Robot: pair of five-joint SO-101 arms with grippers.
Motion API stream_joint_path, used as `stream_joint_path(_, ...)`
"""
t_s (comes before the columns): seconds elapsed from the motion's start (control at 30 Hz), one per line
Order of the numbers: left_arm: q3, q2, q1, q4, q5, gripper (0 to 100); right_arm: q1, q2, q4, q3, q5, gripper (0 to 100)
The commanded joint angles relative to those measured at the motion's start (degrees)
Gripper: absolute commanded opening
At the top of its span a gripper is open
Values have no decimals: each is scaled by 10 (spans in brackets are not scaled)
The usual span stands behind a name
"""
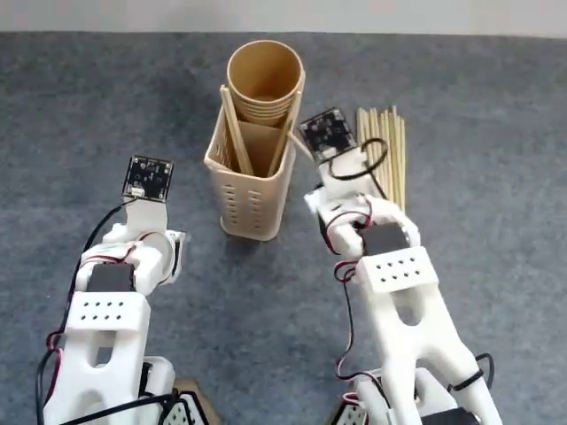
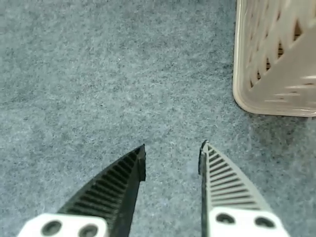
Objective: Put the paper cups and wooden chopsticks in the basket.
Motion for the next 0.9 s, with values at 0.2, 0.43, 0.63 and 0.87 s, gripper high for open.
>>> stream_joint_path(0.2,-2,-11,4,-7,4,200,63,175,-84,-15,2,127)
stream_joint_path(0.43,-2,-11,4,-7,4,200,127,307,-87,-142,-43,127)
stream_joint_path(0.63,-2,-11,6,-8,4,200,178,378,-70,-193,-61,127)
stream_joint_path(0.87,-2,-11,7,-8,4,200,180,396,62,-274,-61,127)
